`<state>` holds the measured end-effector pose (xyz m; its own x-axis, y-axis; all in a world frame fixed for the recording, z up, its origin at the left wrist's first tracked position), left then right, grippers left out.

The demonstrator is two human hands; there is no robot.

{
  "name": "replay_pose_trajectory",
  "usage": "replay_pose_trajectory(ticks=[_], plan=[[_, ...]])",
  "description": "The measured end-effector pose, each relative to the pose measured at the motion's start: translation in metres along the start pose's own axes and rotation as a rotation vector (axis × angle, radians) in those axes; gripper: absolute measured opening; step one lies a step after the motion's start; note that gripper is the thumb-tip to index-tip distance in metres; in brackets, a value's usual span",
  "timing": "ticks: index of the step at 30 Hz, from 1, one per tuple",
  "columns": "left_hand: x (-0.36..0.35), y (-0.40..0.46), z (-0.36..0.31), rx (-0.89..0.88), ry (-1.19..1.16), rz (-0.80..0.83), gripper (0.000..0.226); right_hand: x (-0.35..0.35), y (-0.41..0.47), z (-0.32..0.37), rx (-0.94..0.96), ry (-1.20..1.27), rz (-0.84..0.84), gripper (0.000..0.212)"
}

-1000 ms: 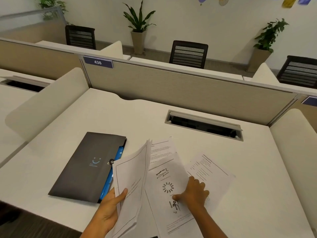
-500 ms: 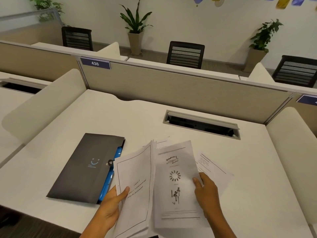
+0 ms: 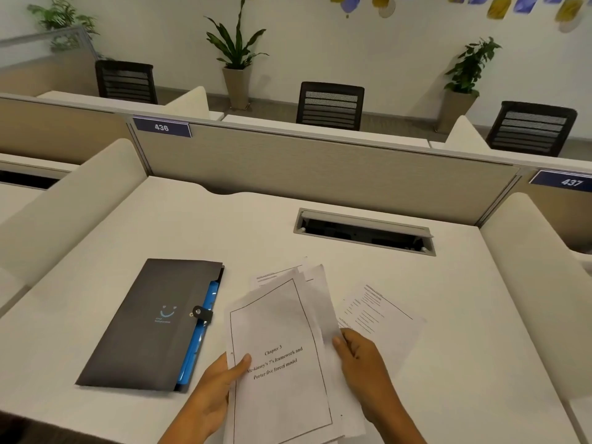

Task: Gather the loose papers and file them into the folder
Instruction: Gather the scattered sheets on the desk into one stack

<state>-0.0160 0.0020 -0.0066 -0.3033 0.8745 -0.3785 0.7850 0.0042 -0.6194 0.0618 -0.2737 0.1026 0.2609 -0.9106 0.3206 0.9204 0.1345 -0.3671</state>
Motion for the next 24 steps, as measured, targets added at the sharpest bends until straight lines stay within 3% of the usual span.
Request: replay_pose_trajectory(ticks=[6, 12, 15, 17, 20, 22, 24], plan=[[-0.006, -0.002, 0.002, 0.017, -0.044, -0.017, 0.045, -0.026, -0.003, -0.001, -0.035, 0.027, 0.123, 0.036], [0.009, -0.005, 0.014, 0.059, -0.058, -0.038, 0.045, -0.042, -0.004, 0.001, -0.065, 0.065, 0.289, 0.032], [0.018, -0.005, 0.02, 0.051, -0.025, -0.066, 0.047, -0.044, 0.005, -0.006, -0.123, 0.09, 0.394, 0.044], [0.024, -0.005, 0.022, 0.036, -0.025, -0.11, 0.046, -0.026, 0.021, -0.015, -0.12, 0.096, 0.29, 0.041], [0.036, -0.005, 0.022, 0.01, -0.051, -0.18, 0.042, 0.033, 0.054, -0.034, -0.003, -0.268, -0.073, 0.033], [0.043, -0.006, 0.019, -0.012, -0.081, -0.209, 0.043, 0.067, 0.073, -0.052, -0.026, -0.531, -0.174, 0.066], [0.048, -0.008, 0.016, -0.032, -0.116, -0.231, 0.047, 0.099, 0.087, -0.079, -0.167, -0.737, -0.215, 0.097]])
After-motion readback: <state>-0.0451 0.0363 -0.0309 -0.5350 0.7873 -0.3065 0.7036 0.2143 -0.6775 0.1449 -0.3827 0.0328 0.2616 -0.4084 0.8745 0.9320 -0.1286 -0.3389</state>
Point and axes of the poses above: each hand's wrist, its own y-axis towards the middle knuckle, its own x-axis out of the back of the hand, z = x × y, the point moved 7 cm from there along y, towards the middle knuckle, and after that the axes turned 5 degrees about z, right-handed, at the moved point
